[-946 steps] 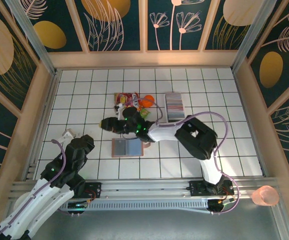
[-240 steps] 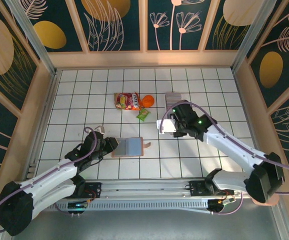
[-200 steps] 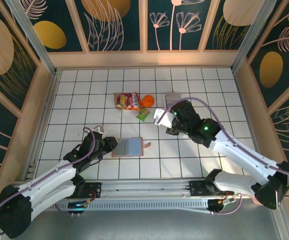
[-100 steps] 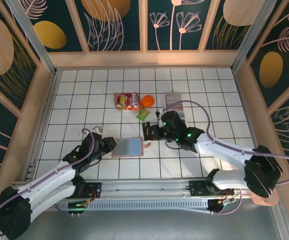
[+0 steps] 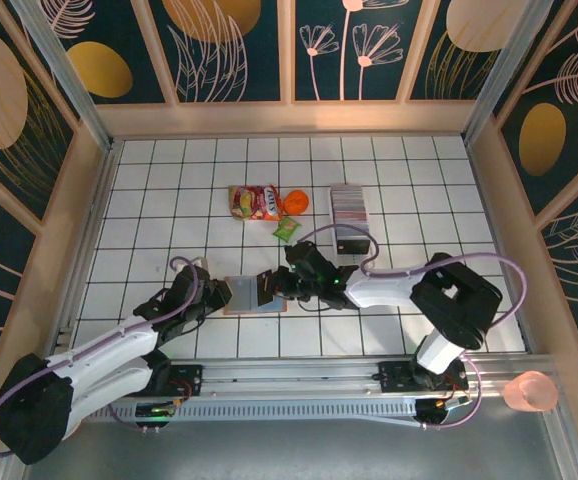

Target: Put the credit cards into the card holder

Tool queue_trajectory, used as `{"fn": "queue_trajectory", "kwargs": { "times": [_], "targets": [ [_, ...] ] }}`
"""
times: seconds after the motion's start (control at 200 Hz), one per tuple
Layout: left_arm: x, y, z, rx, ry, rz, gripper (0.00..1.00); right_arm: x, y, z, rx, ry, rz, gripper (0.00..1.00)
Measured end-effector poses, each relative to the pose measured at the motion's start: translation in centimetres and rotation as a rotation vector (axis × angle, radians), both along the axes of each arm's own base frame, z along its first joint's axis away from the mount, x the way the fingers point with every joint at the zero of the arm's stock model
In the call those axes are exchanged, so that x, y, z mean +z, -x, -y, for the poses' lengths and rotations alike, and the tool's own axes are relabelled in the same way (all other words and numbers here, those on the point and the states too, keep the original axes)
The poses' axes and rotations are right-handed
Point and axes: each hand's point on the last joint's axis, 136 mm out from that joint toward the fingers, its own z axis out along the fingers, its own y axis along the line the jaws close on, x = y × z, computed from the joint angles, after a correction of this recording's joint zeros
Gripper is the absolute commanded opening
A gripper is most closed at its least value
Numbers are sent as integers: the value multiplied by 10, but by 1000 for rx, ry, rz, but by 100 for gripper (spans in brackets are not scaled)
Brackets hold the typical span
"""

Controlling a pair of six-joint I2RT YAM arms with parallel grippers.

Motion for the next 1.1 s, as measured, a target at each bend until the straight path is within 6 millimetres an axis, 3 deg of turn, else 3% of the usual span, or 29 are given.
{"fn": "queue_trajectory", "kwargs": {
  "times": [0.255, 0.616, 1.101],
  "targets": [
    [-5, -1, -4, 13, -27, -7, 0, -3, 3, -9, -5, -26, -15, 0],
    [-24, 8, -10, 12, -62, -58, 0, -15, 7, -12, -7, -14, -40, 0],
    [-24, 6, -9, 13, -60, -54, 0, -16, 4, -25, -9, -68, -38, 0]
  ]
}}
